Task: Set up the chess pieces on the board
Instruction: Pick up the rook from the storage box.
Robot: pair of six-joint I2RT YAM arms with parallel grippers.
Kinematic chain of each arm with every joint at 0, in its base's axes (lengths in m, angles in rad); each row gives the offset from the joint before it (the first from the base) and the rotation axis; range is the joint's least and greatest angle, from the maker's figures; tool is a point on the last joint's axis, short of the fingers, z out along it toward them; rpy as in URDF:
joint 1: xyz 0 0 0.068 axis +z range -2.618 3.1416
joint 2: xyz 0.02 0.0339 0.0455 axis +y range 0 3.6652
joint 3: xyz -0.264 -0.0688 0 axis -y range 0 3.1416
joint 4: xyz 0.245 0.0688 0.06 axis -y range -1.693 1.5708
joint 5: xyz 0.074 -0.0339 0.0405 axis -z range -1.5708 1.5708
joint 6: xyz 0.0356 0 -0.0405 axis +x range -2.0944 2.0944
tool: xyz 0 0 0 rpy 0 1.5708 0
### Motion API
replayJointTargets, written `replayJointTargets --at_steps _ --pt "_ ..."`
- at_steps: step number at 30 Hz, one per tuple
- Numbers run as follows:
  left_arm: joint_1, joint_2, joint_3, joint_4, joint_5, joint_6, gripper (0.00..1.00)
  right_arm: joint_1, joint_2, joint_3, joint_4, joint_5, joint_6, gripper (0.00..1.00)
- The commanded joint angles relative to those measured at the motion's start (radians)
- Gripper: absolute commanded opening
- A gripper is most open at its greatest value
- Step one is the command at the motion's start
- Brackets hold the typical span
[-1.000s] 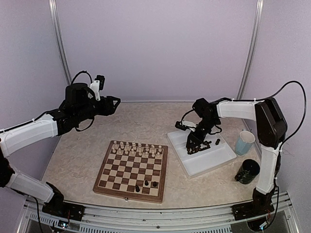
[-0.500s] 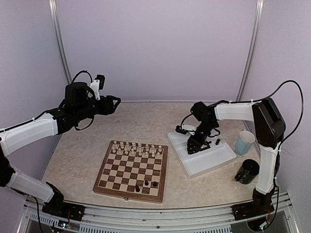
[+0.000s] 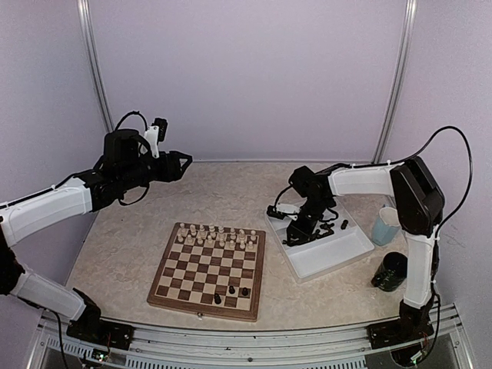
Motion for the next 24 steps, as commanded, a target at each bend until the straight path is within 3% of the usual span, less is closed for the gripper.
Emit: replayJointTargets --at_steps 1,9,17,24 --pt "0.009 0.007 0.032 -0.004 0.016 -0.007 0.61 0.039 -0.002 -0.079 0.037 0.142 -0.013 0.37" --pt "0.028 0.018 0.035 -0.001 0.046 -0.022 0.61 0.04 -0.083 -0.149 0.051 0.205 -0.038 0.38" --pt "0.04 0.039 0.032 0.015 0.092 -0.037 0.61 0.032 -0.09 -0.173 0.084 0.117 -0.047 0.16" --pt "0.019 0.095 0.025 0.071 0.22 -0.048 0.6 -0.02 -0.182 -0.177 0.116 0.022 -0.055 0.09"
